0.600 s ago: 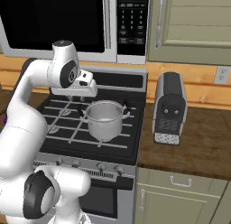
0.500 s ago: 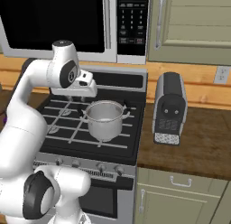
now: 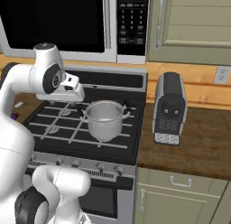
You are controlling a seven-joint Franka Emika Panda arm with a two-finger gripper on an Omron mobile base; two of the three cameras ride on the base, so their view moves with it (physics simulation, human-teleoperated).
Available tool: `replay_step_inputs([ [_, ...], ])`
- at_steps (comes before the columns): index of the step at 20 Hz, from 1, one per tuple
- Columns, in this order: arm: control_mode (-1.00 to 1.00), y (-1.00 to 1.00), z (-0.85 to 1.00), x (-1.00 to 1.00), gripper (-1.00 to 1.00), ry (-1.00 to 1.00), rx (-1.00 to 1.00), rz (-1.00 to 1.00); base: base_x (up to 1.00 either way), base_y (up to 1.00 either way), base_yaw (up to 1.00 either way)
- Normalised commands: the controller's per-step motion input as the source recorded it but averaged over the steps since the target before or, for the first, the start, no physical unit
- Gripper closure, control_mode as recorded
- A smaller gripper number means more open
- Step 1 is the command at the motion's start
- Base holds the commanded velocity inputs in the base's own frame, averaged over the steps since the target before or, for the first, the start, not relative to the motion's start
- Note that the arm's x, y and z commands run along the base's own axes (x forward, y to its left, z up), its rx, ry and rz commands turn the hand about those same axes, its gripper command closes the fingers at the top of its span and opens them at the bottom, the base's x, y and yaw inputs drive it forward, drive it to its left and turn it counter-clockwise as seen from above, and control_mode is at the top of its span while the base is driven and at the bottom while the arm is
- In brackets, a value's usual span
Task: Put the eggplant and onion in the pot. Retrieve the spatula and lightly stir the vegetables in the pot.
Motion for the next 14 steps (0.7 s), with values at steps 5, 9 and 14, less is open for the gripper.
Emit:
replay_step_inputs([
  [5, -1.00, 0.99, 0.00, 0.00, -1.00, 0.01, 0.00, 0.00, 0.00, 0.00, 0.00],
  [9, -1.00, 1.00, -0.10, 0.00, -1.00, 0.05, 0.03, 0.00, 0.00, 0.00, 0.00],
  [14, -1.00, 0.99, -0.25, 0.00, -1.00, 0.02, 0.07, 0.00, 0.00, 0.00, 0.00],
])
